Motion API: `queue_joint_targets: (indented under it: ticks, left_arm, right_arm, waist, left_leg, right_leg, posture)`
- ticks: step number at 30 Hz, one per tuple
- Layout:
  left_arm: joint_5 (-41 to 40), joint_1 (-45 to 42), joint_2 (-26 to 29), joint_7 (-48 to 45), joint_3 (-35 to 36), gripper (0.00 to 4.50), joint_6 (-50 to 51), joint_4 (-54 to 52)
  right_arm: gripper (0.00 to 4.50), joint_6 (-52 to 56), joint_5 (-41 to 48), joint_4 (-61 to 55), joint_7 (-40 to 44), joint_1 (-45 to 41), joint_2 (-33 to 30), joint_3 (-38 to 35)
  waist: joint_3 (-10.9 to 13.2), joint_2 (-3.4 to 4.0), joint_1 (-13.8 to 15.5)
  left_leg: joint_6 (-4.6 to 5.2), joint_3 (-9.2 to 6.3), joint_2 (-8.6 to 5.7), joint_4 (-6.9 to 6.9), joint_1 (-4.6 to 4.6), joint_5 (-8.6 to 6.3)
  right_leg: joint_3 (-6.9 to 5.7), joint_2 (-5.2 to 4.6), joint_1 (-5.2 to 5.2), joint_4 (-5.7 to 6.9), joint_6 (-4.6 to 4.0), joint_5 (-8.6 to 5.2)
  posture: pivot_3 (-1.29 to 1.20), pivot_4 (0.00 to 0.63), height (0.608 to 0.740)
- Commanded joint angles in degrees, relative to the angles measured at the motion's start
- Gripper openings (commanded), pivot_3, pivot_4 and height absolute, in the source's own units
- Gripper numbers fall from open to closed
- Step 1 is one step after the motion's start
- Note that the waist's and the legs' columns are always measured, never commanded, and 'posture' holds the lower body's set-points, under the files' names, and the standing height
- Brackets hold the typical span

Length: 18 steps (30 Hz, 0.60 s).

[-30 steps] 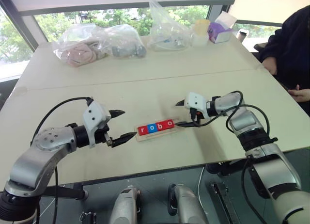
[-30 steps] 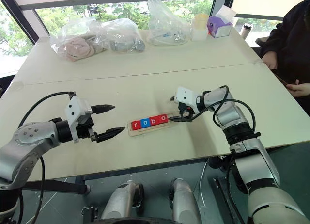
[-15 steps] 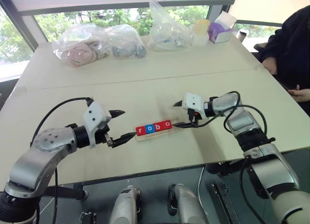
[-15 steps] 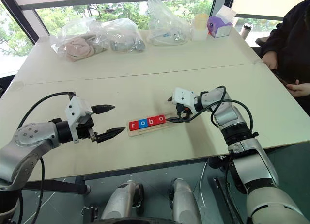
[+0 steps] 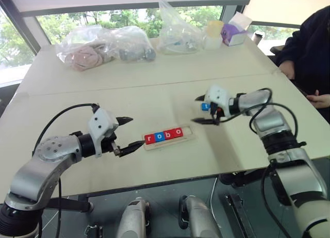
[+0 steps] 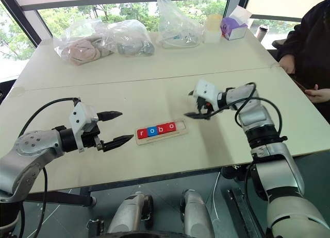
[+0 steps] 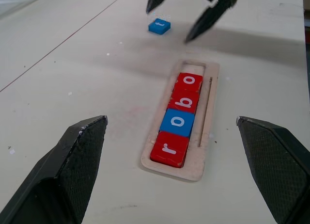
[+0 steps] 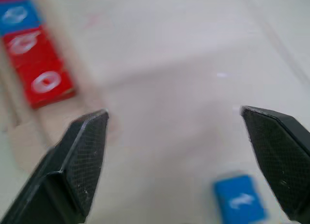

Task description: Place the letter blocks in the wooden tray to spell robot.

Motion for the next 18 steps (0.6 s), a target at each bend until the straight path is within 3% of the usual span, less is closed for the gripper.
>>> queue_joint_targets:
  ticks: [1, 7, 12, 18]
  left_arm:
    - [0.12, -0.28, -0.12, -0.20, 0.48, 4.50, -0.91, -1.04]
    - [0.54, -1.30, -0.22, -0.63, -0.21, 4.50, -1.33, -0.07]
    - [0.68, -2.23, -0.34, -0.99, -0.63, 4.50, -1.55, 0.56]
    - [0.64, -2.53, -0.43, -1.13, -0.45, 4.50, -1.51, 0.69]
  right_arm:
    - [4.45, 5.39, 0.22, 2.61, -13.26, -2.08, 1.82, -5.36]
    - [4.45, 24.93, 1.92, -6.42, -35.80, 1.07, 11.86, -13.37]
    - [4.45, 36.44, 3.32, -15.14, -48.20, 3.50, 20.05, -17.46]
    - [4.45, 42.43, 2.21, -20.21, -54.10, 6.89, 23.63, -15.67]
  waist:
    - [0.00, 0.00, -0.02]
    - [-0.01, 0.00, -0.15]
    - [-0.01, 0.01, -0.04]
    - [-0.02, 0.02, -0.02]
  left_leg:
    - [0.00, 0.01, 0.00, 0.00, 0.00, 0.00]
    - [0.00, 0.02, 0.04, -0.03, -0.04, 0.00]
    - [0.00, 0.03, 0.05, -0.02, -0.09, 0.01]
    - [0.00, 0.00, 0.07, -0.02, -0.10, 0.01]
  right_leg:
    - [0.00, 0.00, 0.00, 0.00, 0.00, 0.00]
    - [0.01, 0.02, -0.06, 0.04, -0.19, 0.13]
    - [0.00, 0.02, -0.10, 0.06, -0.18, 0.14]
    - [0.00, 0.02, -0.08, 0.00, -0.18, 0.12]
  posture:
    - [0.00, 0.150, 0.725]
    - [0.00, 0.150, 0.725]
    - [0.00, 0.150, 0.725]
    - [0.00, 0.150, 0.725]
